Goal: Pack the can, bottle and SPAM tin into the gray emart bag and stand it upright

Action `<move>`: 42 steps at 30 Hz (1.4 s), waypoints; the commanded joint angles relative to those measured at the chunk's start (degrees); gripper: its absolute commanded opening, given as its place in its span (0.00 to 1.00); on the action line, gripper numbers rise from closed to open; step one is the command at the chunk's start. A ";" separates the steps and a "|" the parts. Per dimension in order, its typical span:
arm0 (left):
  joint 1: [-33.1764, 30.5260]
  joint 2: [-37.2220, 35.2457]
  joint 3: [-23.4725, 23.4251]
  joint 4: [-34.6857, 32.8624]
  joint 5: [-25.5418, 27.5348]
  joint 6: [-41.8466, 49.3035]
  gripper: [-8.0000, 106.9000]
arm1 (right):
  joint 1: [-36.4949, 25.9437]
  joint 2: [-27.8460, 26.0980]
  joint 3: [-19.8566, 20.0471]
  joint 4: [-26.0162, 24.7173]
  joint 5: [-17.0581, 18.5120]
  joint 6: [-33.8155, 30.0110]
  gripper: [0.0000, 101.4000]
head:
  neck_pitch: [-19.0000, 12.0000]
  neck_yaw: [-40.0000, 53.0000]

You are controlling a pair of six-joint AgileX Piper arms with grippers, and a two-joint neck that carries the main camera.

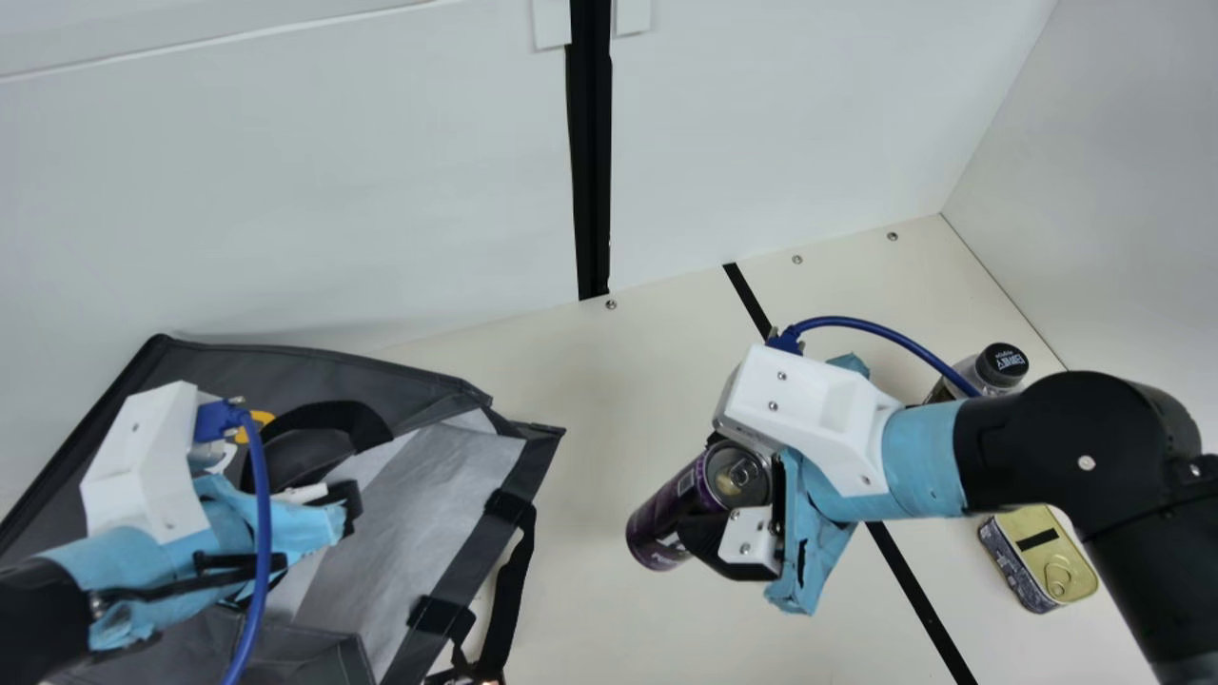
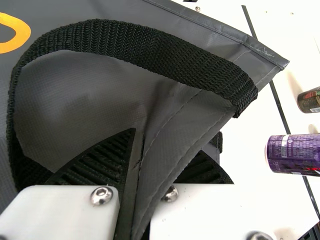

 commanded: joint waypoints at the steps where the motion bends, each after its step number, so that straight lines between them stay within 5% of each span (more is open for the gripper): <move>1: 0.00 0.00 0.00 0.00 0.00 0.00 0.00 | 0.32 -0.26 -0.38 1.72 0.02 0.23 0.00 | -1.30 -0.14; 18: 0.00 0.00 0.00 0.00 0.00 0.00 0.00 | 2.39 -1.63 -2.92 12.29 0.02 0.86 0.00 | -1.30 -0.14; 42: 0.00 0.00 0.00 0.00 0.00 0.00 0.00 | 3.14 2.02 -3.14 19.92 0.02 -2.94 0.00 | -1.30 -0.14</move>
